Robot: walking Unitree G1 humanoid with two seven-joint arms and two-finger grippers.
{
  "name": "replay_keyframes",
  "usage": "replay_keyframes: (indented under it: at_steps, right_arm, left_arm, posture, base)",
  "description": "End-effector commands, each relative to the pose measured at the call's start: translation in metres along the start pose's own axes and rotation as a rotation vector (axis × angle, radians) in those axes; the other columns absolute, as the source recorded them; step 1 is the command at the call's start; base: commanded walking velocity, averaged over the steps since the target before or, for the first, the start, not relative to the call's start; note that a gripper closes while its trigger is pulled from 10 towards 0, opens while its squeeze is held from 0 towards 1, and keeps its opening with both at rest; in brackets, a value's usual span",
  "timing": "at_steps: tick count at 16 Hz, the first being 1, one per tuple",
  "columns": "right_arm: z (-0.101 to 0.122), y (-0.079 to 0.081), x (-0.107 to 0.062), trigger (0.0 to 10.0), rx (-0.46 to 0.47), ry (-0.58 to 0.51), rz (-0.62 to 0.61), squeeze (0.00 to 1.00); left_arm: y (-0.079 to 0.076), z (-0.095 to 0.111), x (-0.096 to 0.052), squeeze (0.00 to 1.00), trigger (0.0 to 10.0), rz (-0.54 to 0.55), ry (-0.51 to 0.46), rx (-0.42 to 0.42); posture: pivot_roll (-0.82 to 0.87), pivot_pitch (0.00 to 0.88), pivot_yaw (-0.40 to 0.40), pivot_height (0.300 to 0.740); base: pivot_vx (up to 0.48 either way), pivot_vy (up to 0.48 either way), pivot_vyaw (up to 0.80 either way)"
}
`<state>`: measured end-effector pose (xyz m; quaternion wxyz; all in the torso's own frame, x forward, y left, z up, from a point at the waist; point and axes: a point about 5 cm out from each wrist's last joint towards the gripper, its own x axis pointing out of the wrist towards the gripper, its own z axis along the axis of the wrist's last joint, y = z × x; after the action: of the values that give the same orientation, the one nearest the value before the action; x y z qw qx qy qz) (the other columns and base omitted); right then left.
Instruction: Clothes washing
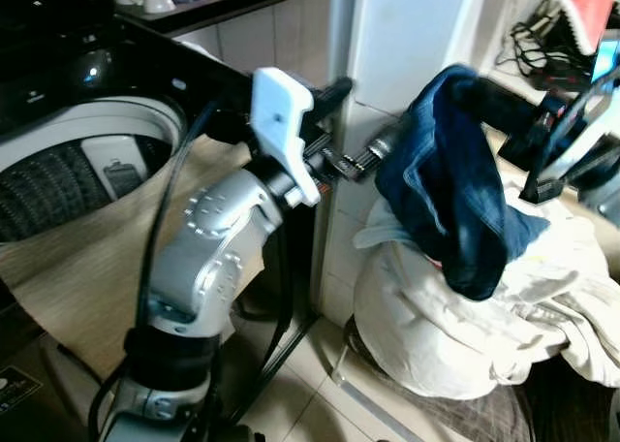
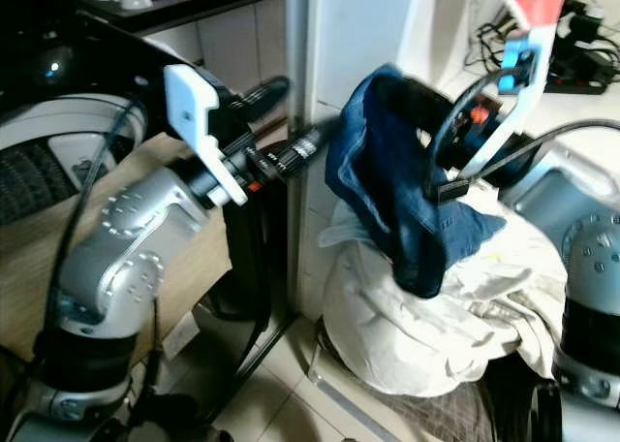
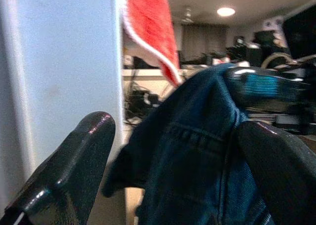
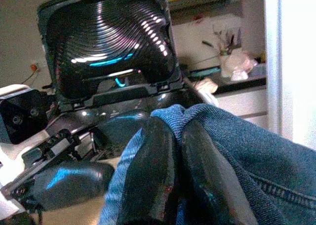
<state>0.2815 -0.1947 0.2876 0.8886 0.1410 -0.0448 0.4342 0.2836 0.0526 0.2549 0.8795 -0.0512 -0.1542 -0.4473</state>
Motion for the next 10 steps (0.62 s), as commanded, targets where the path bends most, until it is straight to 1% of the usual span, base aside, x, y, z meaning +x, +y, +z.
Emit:
replay_keyframes:
  at_steps: [1, 2, 3, 4, 6, 7, 8, 9, 10]
  right_arm:
    - [0.007, 0.009, -0.001, 0.0, -0.009, -0.018, 0.025, 0.0]
    - [0.006, 0.01, -0.001, 0.0, -0.004, -0.016, 0.028, 0.0]
    - [0.006, 0.01, -0.001, 0.0, -0.002, -0.015, 0.028, 0.0]
    - [0.005, 0.011, -0.001, 0.0, 0.003, -0.009, 0.027, 0.0]
    - [0.003, 0.015, -0.001, 0.0, 0.007, 0.001, 0.032, 0.0]
    - [0.003, 0.016, -0.001, 0.0, 0.008, 0.006, 0.036, 0.0]
    - [0.003, 0.017, 0.0, 0.0, 0.009, 0.005, 0.039, 0.0]
    - [0.002, 0.019, 0.0, 0.0, 0.01, 0.007, 0.04, 0.0]
    - [0.002, 0.02, 0.0, 0.0, 0.01, 0.007, 0.041, 0.0]
  left_arm:
    - [-0.015, -0.003, 0.0, 0.0, 10.0, -0.091, 0.019, -0.043]
    - [-0.024, -0.009, -0.001, 0.0, 10.0, -0.143, 0.042, -0.084]
    - [-0.027, -0.011, -0.002, 0.0, 10.0, -0.161, 0.049, -0.107]
    - [-0.033, -0.015, -0.003, 0.0, 10.0, -0.185, 0.057, -0.192]
    - [-0.038, -0.021, -0.003, 0.0, 10.0, -0.202, 0.082, -0.226]
    - [-0.037, -0.025, -0.001, 0.0, 10.0, -0.178, 0.109, -0.213]
    - [-0.035, -0.029, 0.001, 0.0, 10.0, -0.151, 0.13, -0.178]
    - [-0.027, -0.029, 0.004, 0.0, 10.0, -0.078, 0.13, -0.15]
    - [-0.022, -0.029, 0.005, 0.0, 10.0, -0.038, 0.125, -0.139]
  posture:
    - [-0.06, 0.0, -0.002, 0.74]
    - [-0.06, 0.0, -0.002, 0.74]
    - [-0.06, 0.0, -0.002, 0.74]
    - [-0.06, 0.0, -0.002, 0.74]
    - [-0.06, 0.0, 0.001, 0.74]
    - [-0.06, 0.0, 0.001, 0.74]
    - [-0.06, 0.0, 0.004, 0.74]
    - [-0.06, 0.0, 0.004, 0.74]
    - [-0.07, 0.0, 0.006, 0.74]
  base:
    - [0.0, 0.0, 0.0]
    - [0.0, 0.0, 0.0]
    - [0.0, 0.0, 0.0]
    - [0.0, 0.0, 0.0]
    - [0.0, 0.0, 0.0]
    - [0.0, 0.0, 0.0]
    - [0.0, 0.0, 0.0]
    - [0.0, 0.0, 0.0]
    - [0.0, 0.0, 0.0]
